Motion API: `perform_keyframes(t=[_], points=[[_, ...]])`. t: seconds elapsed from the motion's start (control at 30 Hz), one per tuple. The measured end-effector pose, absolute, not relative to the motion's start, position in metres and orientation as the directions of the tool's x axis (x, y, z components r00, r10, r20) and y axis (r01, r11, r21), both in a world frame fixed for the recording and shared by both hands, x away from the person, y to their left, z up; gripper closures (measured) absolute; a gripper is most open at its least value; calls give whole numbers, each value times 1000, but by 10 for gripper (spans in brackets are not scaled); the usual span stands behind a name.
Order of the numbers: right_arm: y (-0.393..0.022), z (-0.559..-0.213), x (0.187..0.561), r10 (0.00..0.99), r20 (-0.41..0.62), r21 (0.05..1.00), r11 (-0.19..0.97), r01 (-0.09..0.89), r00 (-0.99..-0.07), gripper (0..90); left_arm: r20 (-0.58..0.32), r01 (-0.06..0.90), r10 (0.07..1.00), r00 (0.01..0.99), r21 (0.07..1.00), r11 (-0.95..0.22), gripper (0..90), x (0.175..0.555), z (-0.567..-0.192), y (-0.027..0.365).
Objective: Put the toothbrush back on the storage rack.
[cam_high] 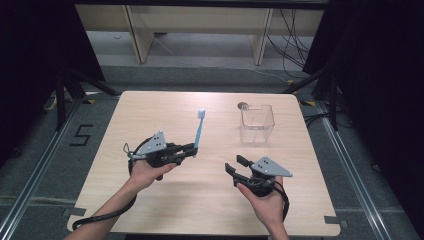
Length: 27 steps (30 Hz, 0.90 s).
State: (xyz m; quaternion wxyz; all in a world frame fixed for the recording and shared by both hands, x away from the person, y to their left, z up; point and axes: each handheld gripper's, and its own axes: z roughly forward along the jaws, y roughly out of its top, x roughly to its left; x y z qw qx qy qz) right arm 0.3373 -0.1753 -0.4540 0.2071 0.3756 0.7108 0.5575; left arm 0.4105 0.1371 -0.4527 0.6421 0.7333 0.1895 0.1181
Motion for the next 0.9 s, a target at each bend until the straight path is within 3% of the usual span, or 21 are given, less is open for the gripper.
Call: perform_keyframes(t=[0.9], points=[[-156,-412,349,737,136,984,-26,174,-661,555,-70,133,422,904,984,-120,786,401,-459,108]])
